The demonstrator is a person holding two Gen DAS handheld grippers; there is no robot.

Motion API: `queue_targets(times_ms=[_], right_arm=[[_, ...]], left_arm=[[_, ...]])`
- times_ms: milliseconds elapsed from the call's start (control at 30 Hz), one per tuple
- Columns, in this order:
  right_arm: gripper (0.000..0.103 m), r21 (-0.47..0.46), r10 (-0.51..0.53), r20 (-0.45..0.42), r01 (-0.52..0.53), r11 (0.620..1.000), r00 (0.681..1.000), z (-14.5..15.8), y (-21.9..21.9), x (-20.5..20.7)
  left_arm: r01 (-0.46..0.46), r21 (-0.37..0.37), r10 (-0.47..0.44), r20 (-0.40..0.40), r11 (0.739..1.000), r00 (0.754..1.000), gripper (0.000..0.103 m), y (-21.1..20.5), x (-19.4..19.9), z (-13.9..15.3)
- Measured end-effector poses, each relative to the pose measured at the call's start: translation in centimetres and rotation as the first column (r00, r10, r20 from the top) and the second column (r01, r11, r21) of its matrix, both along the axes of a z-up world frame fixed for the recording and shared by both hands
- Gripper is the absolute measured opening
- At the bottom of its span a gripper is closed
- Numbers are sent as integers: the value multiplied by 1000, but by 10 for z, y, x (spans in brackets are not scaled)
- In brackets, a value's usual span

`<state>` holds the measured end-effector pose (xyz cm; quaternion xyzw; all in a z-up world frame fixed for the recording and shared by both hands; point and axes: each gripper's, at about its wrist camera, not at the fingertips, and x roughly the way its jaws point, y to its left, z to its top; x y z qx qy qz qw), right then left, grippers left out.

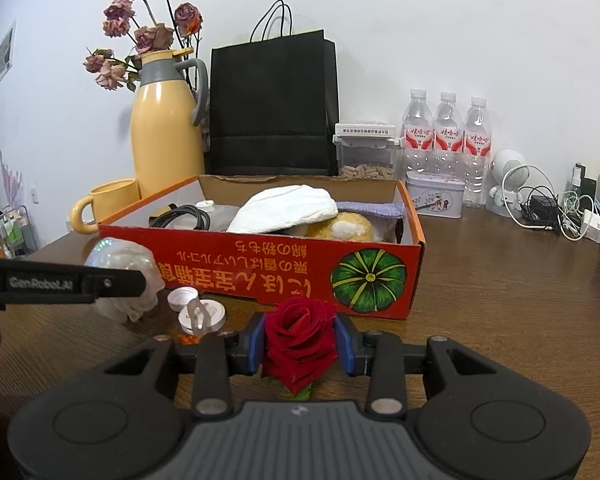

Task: Organize objects
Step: 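Grasp the sparkly plastic bag with the left gripper while the right grasps the rose, then carry bag and rose into the box while both grippers open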

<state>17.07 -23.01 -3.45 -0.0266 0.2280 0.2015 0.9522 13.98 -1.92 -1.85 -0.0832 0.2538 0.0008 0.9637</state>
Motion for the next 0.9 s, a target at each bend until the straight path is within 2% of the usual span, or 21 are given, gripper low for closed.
queue_targets(times_ms=[433,667,900], right_arm=[[35,54,5,86,-10,998,996,26,0,4],[35,49,-9,130,2,999,991,49,11,35],[35,47,-23,90,19,999,996,48,23,82]], left_arm=[[-8,47,4,70,999,998,43,4,17,25],[-17,72,10,105,997,994,43,8,45,40],[-29,80,20,109,996,994,43,14,82,36]])
